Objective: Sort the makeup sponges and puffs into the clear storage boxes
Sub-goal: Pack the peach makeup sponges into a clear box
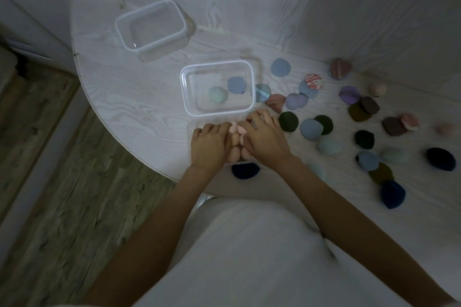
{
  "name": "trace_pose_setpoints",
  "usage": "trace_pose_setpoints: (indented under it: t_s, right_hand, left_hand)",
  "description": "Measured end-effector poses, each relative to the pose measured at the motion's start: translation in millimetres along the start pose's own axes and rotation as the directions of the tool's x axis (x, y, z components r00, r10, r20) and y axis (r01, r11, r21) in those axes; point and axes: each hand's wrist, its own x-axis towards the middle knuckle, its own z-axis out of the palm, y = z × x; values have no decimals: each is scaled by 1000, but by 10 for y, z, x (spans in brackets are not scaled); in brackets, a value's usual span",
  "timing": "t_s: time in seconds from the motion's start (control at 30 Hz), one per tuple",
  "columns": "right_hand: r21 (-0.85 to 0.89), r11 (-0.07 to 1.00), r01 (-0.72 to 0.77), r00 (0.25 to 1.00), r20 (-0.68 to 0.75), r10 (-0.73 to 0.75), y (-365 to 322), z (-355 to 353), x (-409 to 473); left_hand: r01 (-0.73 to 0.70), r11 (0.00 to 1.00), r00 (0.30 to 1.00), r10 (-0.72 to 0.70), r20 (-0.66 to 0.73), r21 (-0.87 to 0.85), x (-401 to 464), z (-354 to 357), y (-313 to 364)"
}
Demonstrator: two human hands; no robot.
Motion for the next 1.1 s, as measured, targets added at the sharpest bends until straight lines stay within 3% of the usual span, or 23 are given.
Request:
trace_pose_setpoints:
  t_s: [0.2,0.67,0.8,1.0,1.1]
  right_hand:
    - [-1,1000,4,999,-55,-4,-3,34,-18]
    - [-171,985,14,1000,-17,-17,-56,9,-39]
    - [-161,987,12,1000,-24,-16,-70,-9,-36]
    - [-156,988,5,1000,-13,-8,-71,-23,-44]
    - [-143,990,13,1000,-25,-17,-73,-9,-52]
  left_hand:
    - [20,1000,997,-22,80,20,-6,49,-31]
    - [122,903,990,-82,115,-412,-155,-122,-126]
    - [263,943,962,-241,126,-206,-124,-136,-65]
    - [246,963,958,-224,181,-110,-113,-145,-53]
    - [219,973,970,-209,124,-77,-108,-185,-74]
